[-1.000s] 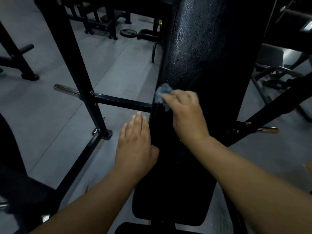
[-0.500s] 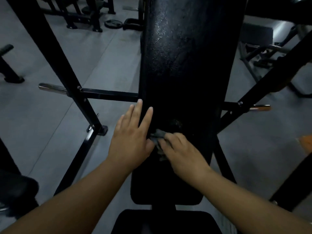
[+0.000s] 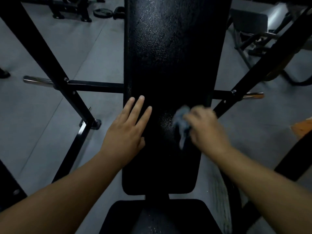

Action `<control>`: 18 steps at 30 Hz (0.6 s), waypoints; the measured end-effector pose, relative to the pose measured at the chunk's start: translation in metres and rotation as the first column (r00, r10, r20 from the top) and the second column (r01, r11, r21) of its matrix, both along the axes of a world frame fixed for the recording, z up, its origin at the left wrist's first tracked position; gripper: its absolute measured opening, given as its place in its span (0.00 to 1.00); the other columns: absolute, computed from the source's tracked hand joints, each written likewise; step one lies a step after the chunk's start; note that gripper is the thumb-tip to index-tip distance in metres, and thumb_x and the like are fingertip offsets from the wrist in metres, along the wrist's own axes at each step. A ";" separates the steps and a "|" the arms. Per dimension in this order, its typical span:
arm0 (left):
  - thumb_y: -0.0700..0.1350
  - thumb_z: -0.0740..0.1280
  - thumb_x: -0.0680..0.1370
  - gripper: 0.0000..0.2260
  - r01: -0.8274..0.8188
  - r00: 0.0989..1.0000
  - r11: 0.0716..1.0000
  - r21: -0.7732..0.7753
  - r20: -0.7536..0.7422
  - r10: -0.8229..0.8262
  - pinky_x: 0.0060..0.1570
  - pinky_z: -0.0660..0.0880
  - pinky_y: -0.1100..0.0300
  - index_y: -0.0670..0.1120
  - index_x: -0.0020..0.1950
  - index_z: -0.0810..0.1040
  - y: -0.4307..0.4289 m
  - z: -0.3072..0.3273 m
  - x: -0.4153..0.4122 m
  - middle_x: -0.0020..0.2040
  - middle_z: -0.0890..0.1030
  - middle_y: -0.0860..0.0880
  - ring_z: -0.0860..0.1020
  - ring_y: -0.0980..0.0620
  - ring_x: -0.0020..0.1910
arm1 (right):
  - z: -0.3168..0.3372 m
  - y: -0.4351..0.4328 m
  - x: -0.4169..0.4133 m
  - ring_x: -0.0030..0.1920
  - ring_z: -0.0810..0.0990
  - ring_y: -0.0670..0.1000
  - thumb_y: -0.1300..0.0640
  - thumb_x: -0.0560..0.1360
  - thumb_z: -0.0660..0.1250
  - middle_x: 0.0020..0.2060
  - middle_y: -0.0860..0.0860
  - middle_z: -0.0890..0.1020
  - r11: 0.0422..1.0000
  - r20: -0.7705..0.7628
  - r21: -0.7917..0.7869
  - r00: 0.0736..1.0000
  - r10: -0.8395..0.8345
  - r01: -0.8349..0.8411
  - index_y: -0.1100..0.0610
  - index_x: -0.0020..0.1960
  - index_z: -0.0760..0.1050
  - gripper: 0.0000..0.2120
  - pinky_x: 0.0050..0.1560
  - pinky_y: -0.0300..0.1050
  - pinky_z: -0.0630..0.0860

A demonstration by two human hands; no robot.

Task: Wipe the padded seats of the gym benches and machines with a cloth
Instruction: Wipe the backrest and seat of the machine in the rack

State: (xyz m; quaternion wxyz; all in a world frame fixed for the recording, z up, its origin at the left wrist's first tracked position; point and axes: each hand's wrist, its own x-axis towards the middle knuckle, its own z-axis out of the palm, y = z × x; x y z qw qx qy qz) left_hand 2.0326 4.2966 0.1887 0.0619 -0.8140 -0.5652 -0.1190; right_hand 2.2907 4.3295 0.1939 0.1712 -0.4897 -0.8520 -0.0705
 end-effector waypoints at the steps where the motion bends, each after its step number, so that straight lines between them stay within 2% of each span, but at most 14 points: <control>1: 0.45 0.75 0.69 0.41 -0.008 1.000 1.000 0.009 -0.002 0.008 0.69 0.67 0.45 0.44 0.79 0.62 0.000 -0.002 0.002 0.81 0.55 0.40 0.54 0.39 0.79 | 0.014 0.017 0.000 0.50 0.73 0.63 0.68 0.67 0.66 0.53 0.59 0.75 0.991 -0.073 0.040 0.990 -0.124 0.127 0.59 0.54 0.76 0.17 0.40 0.54 0.75; 3: 0.44 0.74 0.69 0.41 -0.032 0.999 0.999 0.017 -0.011 0.032 0.72 0.65 0.43 0.44 0.80 0.60 0.000 -0.008 0.008 0.81 0.53 0.40 0.52 0.38 0.79 | 0.030 0.035 -0.019 0.52 0.72 0.63 0.68 0.68 0.67 0.56 0.59 0.74 0.957 -0.201 0.101 0.947 -0.250 0.274 0.60 0.56 0.76 0.17 0.46 0.53 0.73; 4: 0.44 0.74 0.68 0.42 -0.047 0.999 0.999 0.012 -0.019 0.047 0.73 0.64 0.42 0.43 0.80 0.59 -0.001 -0.010 0.011 0.81 0.52 0.39 0.51 0.38 0.80 | 0.025 0.032 -0.029 0.52 0.72 0.63 0.67 0.68 0.67 0.56 0.60 0.75 0.961 -0.208 0.112 0.951 -0.227 0.254 0.61 0.57 0.75 0.18 0.47 0.53 0.73; 6: 0.44 0.75 0.68 0.45 -0.077 0.996 0.997 -0.005 -0.044 0.077 0.75 0.61 0.42 0.43 0.80 0.57 -0.002 -0.014 0.016 0.81 0.50 0.38 0.49 0.37 0.80 | -0.010 0.007 -0.037 0.48 0.74 0.63 0.65 0.68 0.66 0.53 0.60 0.76 0.993 -0.082 0.099 0.995 -0.060 0.068 0.62 0.58 0.75 0.18 0.46 0.55 0.77; 8: 0.45 0.76 0.68 0.47 -0.097 0.994 0.995 -0.016 -0.060 0.096 0.75 0.60 0.43 0.42 0.81 0.55 -0.002 -0.016 0.021 0.81 0.48 0.38 0.48 0.38 0.80 | -0.047 -0.029 -0.014 0.47 0.75 0.61 0.64 0.68 0.63 0.51 0.58 0.77 0.992 0.062 -0.011 0.990 0.129 -0.128 0.60 0.58 0.74 0.18 0.41 0.54 0.79; 9: 0.45 0.76 0.68 0.47 -0.101 0.993 0.995 -0.016 -0.058 0.100 0.75 0.60 0.43 0.41 0.81 0.54 -0.002 -0.016 0.023 0.81 0.48 0.38 0.48 0.38 0.80 | -0.053 -0.038 0.005 0.48 0.74 0.59 0.65 0.67 0.64 0.51 0.57 0.77 0.986 0.078 -0.059 0.984 0.158 -0.154 0.60 0.57 0.74 0.18 0.40 0.53 0.79; 10: 0.44 0.75 0.68 0.46 -0.105 0.993 0.994 -0.011 -0.052 0.104 0.75 0.61 0.43 0.41 0.81 0.54 -0.003 -0.017 0.024 0.81 0.49 0.38 0.48 0.38 0.80 | -0.050 -0.036 0.022 0.48 0.72 0.58 0.66 0.64 0.68 0.51 0.57 0.77 0.989 0.050 -0.069 0.990 0.135 -0.131 0.60 0.56 0.75 0.20 0.38 0.53 0.78; 12: 0.44 0.75 0.69 0.45 -0.111 0.993 0.994 0.003 -0.031 0.111 0.75 0.60 0.44 0.40 0.80 0.55 -0.006 -0.018 0.027 0.81 0.51 0.38 0.50 0.38 0.80 | -0.024 -0.014 0.035 0.50 0.67 0.57 0.68 0.64 0.71 0.51 0.60 0.75 0.999 -0.039 -0.023 0.998 -0.045 0.044 0.61 0.54 0.76 0.19 0.37 0.50 0.75; 14: 0.45 0.75 0.69 0.45 -0.121 0.992 0.993 -0.005 -0.041 0.120 0.73 0.60 0.45 0.40 0.80 0.56 -0.016 -0.026 0.032 0.81 0.52 0.38 0.51 0.39 0.80 | 0.002 0.016 0.019 0.51 0.67 0.58 0.62 0.68 0.69 0.54 0.61 0.73 0.972 -0.142 0.085 0.968 -0.207 0.220 0.61 0.55 0.73 0.15 0.40 0.47 0.69; 15: 0.46 0.75 0.69 0.45 -0.121 0.991 0.993 -0.014 -0.053 0.120 0.74 0.60 0.45 0.40 0.80 0.55 -0.022 -0.031 0.035 0.81 0.51 0.38 0.51 0.39 0.80 | 0.005 0.023 0.004 0.53 0.68 0.59 0.61 0.69 0.69 0.56 0.61 0.73 0.963 -0.157 0.124 0.963 -0.219 0.239 0.61 0.56 0.73 0.16 0.41 0.48 0.69; 16: 0.47 0.75 0.70 0.46 -0.126 0.990 0.992 -0.031 -0.065 0.124 0.75 0.59 0.45 0.40 0.81 0.53 -0.028 -0.037 0.038 0.81 0.50 0.39 0.50 0.39 0.80 | -0.001 0.022 -0.011 0.53 0.70 0.61 0.60 0.69 0.70 0.58 0.61 0.73 0.969 -0.128 0.154 0.976 -0.176 0.195 0.60 0.58 0.72 0.18 0.43 0.50 0.70; 18: 0.48 0.73 0.70 0.46 -0.142 0.989 0.987 -0.072 -0.060 0.138 0.76 0.58 0.44 0.40 0.81 0.52 -0.038 -0.045 0.044 0.81 0.48 0.39 0.49 0.40 0.80 | -0.034 -0.008 -0.025 0.54 0.72 0.62 0.57 0.66 0.73 0.59 0.60 0.72 0.991 0.070 0.116 0.996 0.052 -0.060 0.59 0.61 0.70 0.25 0.48 0.53 0.74</control>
